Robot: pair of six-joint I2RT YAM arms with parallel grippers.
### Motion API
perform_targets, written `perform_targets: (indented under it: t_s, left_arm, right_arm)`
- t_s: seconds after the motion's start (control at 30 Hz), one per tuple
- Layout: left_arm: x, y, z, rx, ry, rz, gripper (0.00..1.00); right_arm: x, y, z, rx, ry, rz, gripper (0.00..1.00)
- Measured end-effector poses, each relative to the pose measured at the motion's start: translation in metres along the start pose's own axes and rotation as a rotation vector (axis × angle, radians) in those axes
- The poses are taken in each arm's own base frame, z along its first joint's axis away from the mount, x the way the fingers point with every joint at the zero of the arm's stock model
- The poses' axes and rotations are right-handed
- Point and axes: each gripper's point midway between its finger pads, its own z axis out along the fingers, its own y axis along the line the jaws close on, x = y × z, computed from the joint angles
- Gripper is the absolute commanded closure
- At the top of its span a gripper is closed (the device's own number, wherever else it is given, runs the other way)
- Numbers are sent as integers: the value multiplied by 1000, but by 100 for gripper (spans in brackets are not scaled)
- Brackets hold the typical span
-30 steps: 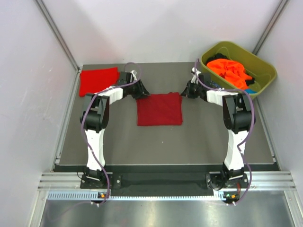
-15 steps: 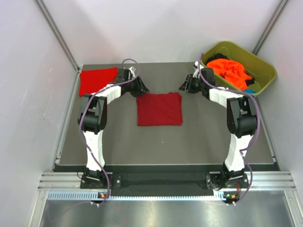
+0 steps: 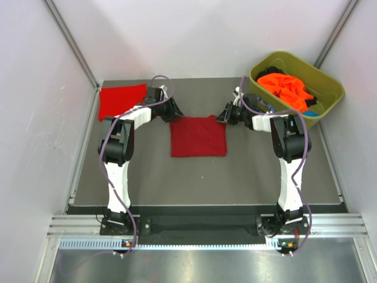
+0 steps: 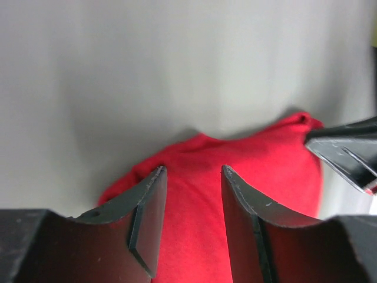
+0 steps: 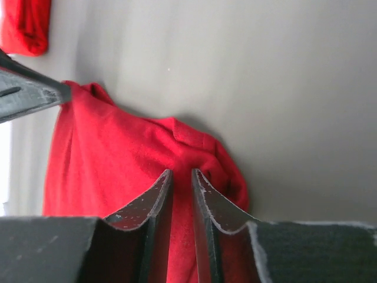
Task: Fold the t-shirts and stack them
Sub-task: Fold the tshirt
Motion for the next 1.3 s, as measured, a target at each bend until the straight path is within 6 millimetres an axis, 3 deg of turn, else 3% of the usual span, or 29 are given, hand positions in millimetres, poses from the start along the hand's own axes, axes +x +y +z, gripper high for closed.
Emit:
perform_targets:
  t_s: [0.1, 0.3, 0.43, 0.57, 0.73, 0.8, 0.87, 1.03, 1.1, 1.2, 1.3]
  left_arm:
    - [1, 11, 5, -34, -4, -16, 53]
    - [-2, 13, 4, -47, -7, -29, 52]
    - [-8, 15, -4, -87, -13, -16, 51]
    - [-18, 17, -30, -147, -34, 9, 49]
    - [-34, -3, -77, -109, -94, 40, 48]
    - [-27, -8, -92, -68, -84, 37, 48]
    - [-11, -6, -101, -39, -47, 24, 48]
    - [45, 20, -98, -47, 97, -22, 42]
    - [61, 25, -98, -52, 143, -31, 40]
    - [71, 28, -99, -50, 176, -27, 37]
    - [74, 29, -97, -39, 193, -23, 32]
  right_arm:
    - [2, -4, 3, -17, 1, 26, 80]
    - [-1, -4, 2, -16, -5, 26, 80]
    - [-6, 3, -5, -7, -8, 24, 68]
    - [-14, 30, -25, -41, -19, 2, 68]
    - [-20, 85, -49, -149, -36, -58, 69]
    - [-6, 106, -51, -206, -10, -72, 71]
    - [21, 128, -46, -265, 43, -74, 71]
    - [104, 165, -35, -402, 228, -45, 74]
    - [130, 162, -32, -433, 280, -7, 74]
    - [162, 134, -25, -403, 346, 83, 75]
    - [174, 123, -22, -405, 386, 125, 75]
